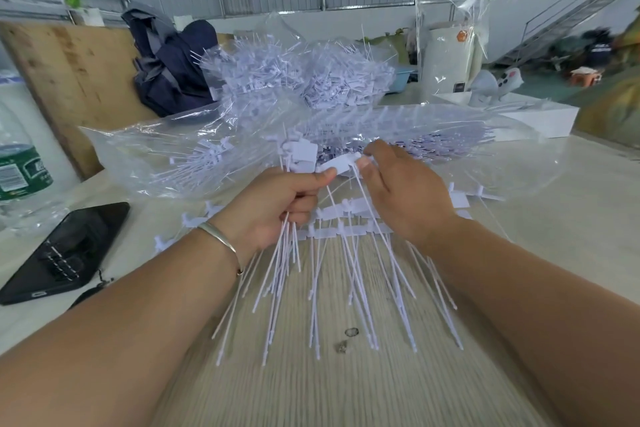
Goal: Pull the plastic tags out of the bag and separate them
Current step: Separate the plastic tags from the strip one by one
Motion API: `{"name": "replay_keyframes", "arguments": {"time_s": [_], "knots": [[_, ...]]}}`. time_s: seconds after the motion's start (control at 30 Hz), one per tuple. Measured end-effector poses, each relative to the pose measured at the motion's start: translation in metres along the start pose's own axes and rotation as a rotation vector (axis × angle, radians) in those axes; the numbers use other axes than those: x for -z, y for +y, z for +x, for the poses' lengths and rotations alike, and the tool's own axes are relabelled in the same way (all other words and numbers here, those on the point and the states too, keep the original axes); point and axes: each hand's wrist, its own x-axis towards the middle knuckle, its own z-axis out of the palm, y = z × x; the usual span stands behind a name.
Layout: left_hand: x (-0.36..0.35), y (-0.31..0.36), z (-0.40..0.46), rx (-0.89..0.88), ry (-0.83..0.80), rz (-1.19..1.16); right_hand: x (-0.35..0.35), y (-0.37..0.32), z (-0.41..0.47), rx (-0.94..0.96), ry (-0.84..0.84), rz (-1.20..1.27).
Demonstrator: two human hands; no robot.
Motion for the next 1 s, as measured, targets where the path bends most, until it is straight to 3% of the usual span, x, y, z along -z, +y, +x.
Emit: {"name": "replay_keyframes", "arguments": {"time_s": [0.27,0.4,0.53,0.73,1.0], "knots": [[0.001,0.004,-0.008,-0.048,-0.237,-0.064,0.003,-0.005,-0.001,0.218,-0.004,0.378],[-0.004,0.005,-0.012,-0.068,-0.276,-0.073,0.006,-0.009,-0.003,0.303,-0.010,0.505],[-0.006,0.006,-0.013,-0.055,-0.235,-0.076,0.006,-0.007,-0.005,0.308,-0.017,0.495],[0.000,0.007,-0.007,0.002,-0.064,-0.157,0.001,0.000,0.001,0.025,0.132,0.393],[-0.002,0.002,-0.003,-0.028,0.083,0.075,-0.004,0.002,0.005,0.068,0.080,0.345]]}}
